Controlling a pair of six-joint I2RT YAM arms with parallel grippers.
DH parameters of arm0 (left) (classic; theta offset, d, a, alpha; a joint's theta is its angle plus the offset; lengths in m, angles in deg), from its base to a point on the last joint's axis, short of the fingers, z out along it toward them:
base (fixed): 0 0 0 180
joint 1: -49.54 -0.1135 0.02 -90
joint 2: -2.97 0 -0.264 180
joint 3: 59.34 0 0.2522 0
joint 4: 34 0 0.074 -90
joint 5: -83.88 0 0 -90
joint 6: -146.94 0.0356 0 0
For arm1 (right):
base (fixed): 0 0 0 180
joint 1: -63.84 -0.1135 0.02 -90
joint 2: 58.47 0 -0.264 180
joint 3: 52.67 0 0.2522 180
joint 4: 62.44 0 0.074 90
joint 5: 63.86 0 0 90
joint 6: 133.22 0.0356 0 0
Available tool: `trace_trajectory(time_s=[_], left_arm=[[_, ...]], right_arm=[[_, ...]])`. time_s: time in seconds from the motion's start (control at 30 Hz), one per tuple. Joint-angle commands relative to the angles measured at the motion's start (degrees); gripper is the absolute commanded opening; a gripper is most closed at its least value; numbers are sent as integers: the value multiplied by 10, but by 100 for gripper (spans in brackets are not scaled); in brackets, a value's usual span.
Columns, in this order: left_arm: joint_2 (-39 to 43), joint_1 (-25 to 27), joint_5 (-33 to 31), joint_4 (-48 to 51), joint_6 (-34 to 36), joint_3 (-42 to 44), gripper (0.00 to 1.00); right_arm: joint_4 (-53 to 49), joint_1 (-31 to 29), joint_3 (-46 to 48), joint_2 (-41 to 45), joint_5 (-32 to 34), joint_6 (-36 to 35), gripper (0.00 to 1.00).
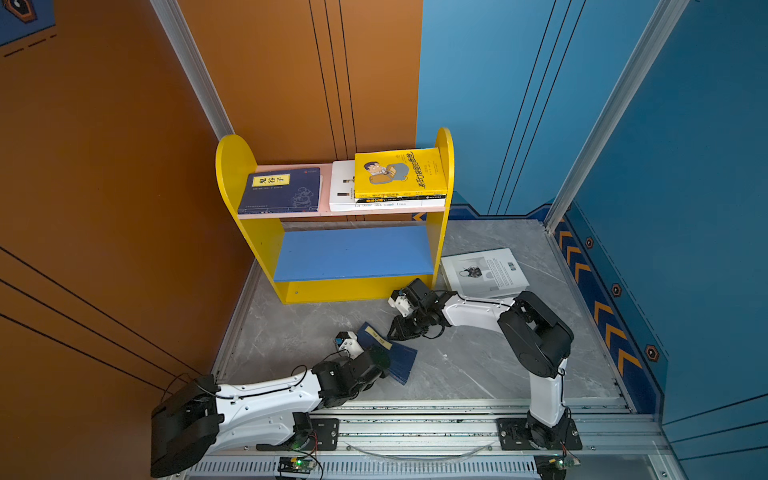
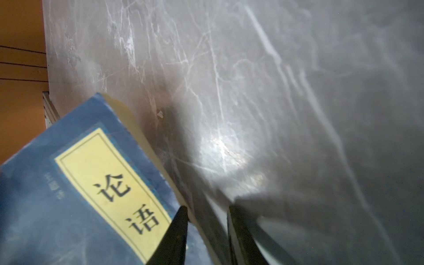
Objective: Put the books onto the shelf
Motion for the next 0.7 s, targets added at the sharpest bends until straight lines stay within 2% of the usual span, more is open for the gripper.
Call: trace_trajectory(time_s=[0.0, 0.23, 0.33, 0.5, 0.67], left_arm=[[53, 13, -48, 89, 31, -41, 0], [195, 45, -125, 281, 59, -123, 0], [259, 50, -152, 295, 85, -142, 0], [354, 47, -116, 307, 180, -196, 0], [350, 47, -67, 313, 295, -281, 0]], right_arm=[[-20, 17, -3, 84, 27, 1, 39], [-72, 31, -26, 214, 23, -25, 56], [-98, 54, -35, 255, -2, -38, 63], [-136, 71, -54, 329, -55, -53, 69], [-106, 79, -73, 411, -60, -43, 83]])
